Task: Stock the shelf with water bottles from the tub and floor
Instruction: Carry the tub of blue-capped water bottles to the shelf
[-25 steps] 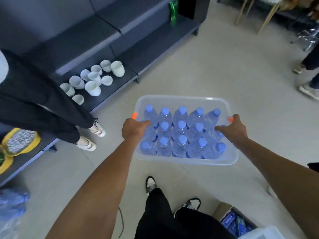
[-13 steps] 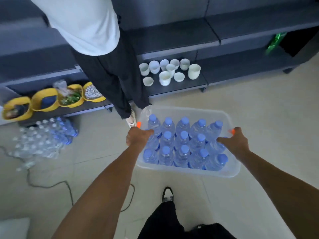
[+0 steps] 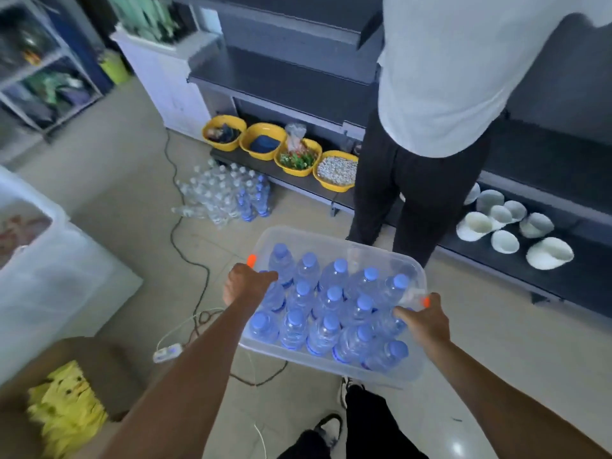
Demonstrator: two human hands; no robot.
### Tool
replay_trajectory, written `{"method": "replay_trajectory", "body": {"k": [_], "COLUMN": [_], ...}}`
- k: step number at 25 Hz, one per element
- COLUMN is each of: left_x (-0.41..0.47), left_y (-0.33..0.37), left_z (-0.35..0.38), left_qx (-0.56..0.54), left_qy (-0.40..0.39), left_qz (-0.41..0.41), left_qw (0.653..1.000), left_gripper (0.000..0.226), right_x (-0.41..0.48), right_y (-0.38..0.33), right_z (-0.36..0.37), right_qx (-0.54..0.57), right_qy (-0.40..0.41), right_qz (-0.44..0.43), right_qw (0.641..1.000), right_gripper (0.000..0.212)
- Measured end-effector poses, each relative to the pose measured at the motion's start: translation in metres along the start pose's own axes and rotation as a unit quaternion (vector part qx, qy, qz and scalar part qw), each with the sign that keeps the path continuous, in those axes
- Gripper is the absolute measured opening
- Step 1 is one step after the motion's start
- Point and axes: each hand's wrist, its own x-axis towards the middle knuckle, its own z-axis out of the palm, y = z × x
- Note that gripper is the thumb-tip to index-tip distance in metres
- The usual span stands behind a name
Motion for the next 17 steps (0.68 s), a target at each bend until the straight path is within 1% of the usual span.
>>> {"method": "replay_trajectory", "body": {"k": [2, 4, 8, 10, 13, 17], "left_x": [0.019, 0.036, 0.067, 0.088, 0.119, 0.182], "left_y": [-0.012, -0.021, -0.027, -0.030, -0.030, -0.026], "left_z": [-0.023, -0.039, -0.067, -0.077, -0.089, -0.102], "left_qx": [-0.022, -0.033, -0.075, -0.086, -0.097, -0.090], "left_qy": [0.019, 0.044, 0.089, 0.104, 0.109, 0.093], "left_qz": [-0.036, -0.074, -0.122, -0.142, -0.162, -0.167], "left_qw": [0.999, 0.996, 0.986, 0.981, 0.976, 0.977], "left_gripper": [0.063, 0.062, 0.061, 0.061, 0.057, 0.051], "right_x": [0.020, 0.040, 0.075, 0.092, 0.109, 0.132], "right_y": [-0.038, -0.072, -0.132, -0.165, -0.204, -0.251], "right_z": [0.028, 0.054, 0.102, 0.126, 0.157, 0.197], "right_qx": [-0.015, -0.045, -0.096, -0.100, -0.131, -0.157], "right_qy": [-0.028, -0.062, -0.119, -0.122, -0.129, -0.123], "right_qz": [-0.036, -0.060, -0.100, -0.119, -0.136, -0.127], "right_qw": [0.999, 0.995, 0.983, 0.980, 0.973, 0.972], "right_gripper": [0.059, 0.059, 0.060, 0.063, 0.060, 0.059]}}
